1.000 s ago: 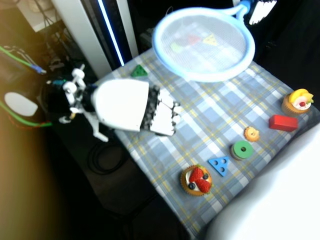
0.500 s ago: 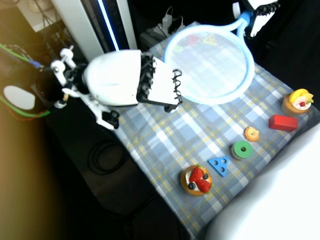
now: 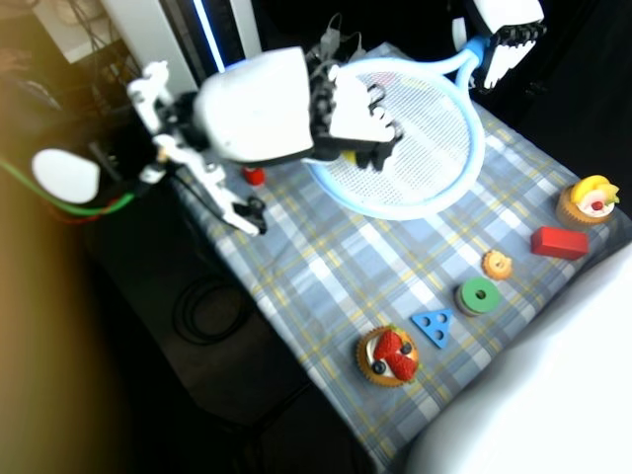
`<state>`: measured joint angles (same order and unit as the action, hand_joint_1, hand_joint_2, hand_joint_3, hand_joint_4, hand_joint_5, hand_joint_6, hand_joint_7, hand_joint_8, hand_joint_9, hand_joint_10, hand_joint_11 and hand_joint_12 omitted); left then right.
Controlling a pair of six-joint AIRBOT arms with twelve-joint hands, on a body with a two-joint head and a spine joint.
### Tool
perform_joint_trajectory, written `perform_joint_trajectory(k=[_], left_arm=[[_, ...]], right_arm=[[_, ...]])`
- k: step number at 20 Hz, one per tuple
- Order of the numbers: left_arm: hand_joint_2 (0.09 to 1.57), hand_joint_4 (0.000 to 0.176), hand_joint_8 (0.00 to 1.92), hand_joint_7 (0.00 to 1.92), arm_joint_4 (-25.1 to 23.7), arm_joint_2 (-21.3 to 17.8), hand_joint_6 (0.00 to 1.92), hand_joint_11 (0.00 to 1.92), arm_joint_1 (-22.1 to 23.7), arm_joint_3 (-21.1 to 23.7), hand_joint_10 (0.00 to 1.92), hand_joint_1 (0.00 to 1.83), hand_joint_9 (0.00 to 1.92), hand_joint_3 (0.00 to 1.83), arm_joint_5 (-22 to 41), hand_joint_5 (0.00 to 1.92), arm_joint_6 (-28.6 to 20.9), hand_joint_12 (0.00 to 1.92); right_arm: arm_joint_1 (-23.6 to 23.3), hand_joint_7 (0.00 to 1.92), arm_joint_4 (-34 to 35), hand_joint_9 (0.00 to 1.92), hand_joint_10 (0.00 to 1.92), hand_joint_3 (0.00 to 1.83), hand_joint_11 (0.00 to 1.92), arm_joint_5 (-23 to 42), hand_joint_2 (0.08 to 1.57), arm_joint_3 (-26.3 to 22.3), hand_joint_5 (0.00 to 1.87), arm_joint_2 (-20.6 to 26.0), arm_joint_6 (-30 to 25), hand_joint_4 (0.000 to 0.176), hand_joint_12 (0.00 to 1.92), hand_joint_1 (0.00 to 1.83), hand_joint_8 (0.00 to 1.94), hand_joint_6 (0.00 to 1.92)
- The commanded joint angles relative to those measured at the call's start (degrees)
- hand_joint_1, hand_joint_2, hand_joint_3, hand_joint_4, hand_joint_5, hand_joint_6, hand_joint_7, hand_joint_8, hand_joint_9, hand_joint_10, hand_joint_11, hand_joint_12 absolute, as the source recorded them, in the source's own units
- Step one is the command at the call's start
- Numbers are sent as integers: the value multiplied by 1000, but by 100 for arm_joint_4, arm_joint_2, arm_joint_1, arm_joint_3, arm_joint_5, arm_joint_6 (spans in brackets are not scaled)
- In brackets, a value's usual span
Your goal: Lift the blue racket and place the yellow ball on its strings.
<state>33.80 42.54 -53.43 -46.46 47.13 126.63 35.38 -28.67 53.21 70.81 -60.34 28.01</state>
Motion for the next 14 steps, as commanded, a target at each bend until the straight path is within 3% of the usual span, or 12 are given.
perform_joint_trajectory(k=[1, 2, 3, 6, 7, 8, 9, 10, 11, 12, 13, 14], left_arm=[[1237, 176, 1921, 1282, -128, 3, 1921, 1638, 94, 2, 1921, 1764, 1552, 0, 691, 899, -34, 1921], [1246, 176, 1921, 1308, -158, 3, 1921, 1653, 110, 13, 1921, 1766, 1570, 0, 706, 926, -34, 1921], [1246, 176, 1921, 1329, -176, 1, 1921, 1660, 114, 21, 1921, 1779, 1586, 0, 717, 921, -34, 1921], [1254, 176, 1921, 1344, -187, -1, 1921, 1678, 115, 35, 1921, 1779, 1610, 0, 754, 952, -34, 1921], [1237, 176, 1921, 1345, -187, -1, 1921, 1678, 115, 35, 1921, 1785, 1611, 0, 760, 944, -34, 1921], [1212, 176, 1921, 1340, -187, -2, 1921, 1675, 115, 35, 1921, 1776, 1605, 0, 772, 933, -34, 1921], [1210, 176, 1921, 1355, -187, -3, 1921, 1677, 115, 35, 1921, 1775, 1608, 0, 786, 941, -34, 1921], [1210, 176, 1921, 1354, -187, -4, 1921, 1678, 114, 36, 1921, 1801, 1606, 0, 791, 957, -34, 1921], [1241, 176, 1921, 1356, -187, -7, 1921, 1677, 114, 37, 1921, 1788, 1606, 0, 789, 970, -34, 1921], [1232, 176, 1921, 1360, -187, -9, 1921, 1671, 114, 38, 1921, 1793, 1604, 0, 789, 988, -34, 1921], [1220, 176, 1921, 1350, -184, -10, 1921, 1666, 114, 39, 1921, 1794, 1594, 0, 792, 971, -34, 1921], [1230, 176, 1921, 1333, -180, -11, 1921, 1653, 114, 41, 1921, 1773, 1579, 0, 796, 947, -34, 1921]], right_arm=[[-93, 1047, 247, 964, 1128, 0, 739, 444, 1075, 36, 1176, -13, -20, 0, 1504, 1281, 1157, 372], [-94, 1051, 223, 952, 1066, 0, 713, 403, 1072, 38, 1182, -18, -20, 0, 1465, 1281, 1140, 373], [-94, 1100, 219, 960, 881, 3, 689, 395, 1056, 40, 1175, -19, -20, 0, 1342, 1284, 1025, 421], [-94, 1019, 220, 919, 540, 4, 538, 396, 1125, 35, 906, -3, -20, 0, 1218, 1222, 1059, 961], [-94, 875, 221, 877, 451, 4, 486, 397, 1157, 30, 878, 9, -20, 9, 1226, 1074, 595, 1109], [-94, 890, 229, 857, 396, 0, 446, 398, 1197, 25, 818, 30, -28, 47, 1239, 1008, 337, 1220], [-94, 904, 270, 844, 348, 0, 421, 405, 1241, 15, 745, 51, -30, 31, 1254, 976, 177, 1334], [-94, 904, 319, 828, 293, 0, 391, 439, 1283, 5, 678, 55, -30, 0, 1237, 956, 81, 1433], [-94, 906, 372, 836, 237, 0, 376, 482, 1309, -6, 640, 72, -30, 0, 1228, 951, 32, 1488], [-94, 880, 386, 807, 181, 5, 312, 496, 1356, -22, 632, 98, -30, 0, 1190, 898, 9, 619], [-94, 876, 395, 808, 132, 4, 310, 505, 1377, -32, 727, 114, -30, 0, 1139, 860, 3, 226], [-94, 873, 403, 812, 95, 1, 303, 518, 1384, -47, 774, 136, -30, 0, 1125, 863, 1, 78]])
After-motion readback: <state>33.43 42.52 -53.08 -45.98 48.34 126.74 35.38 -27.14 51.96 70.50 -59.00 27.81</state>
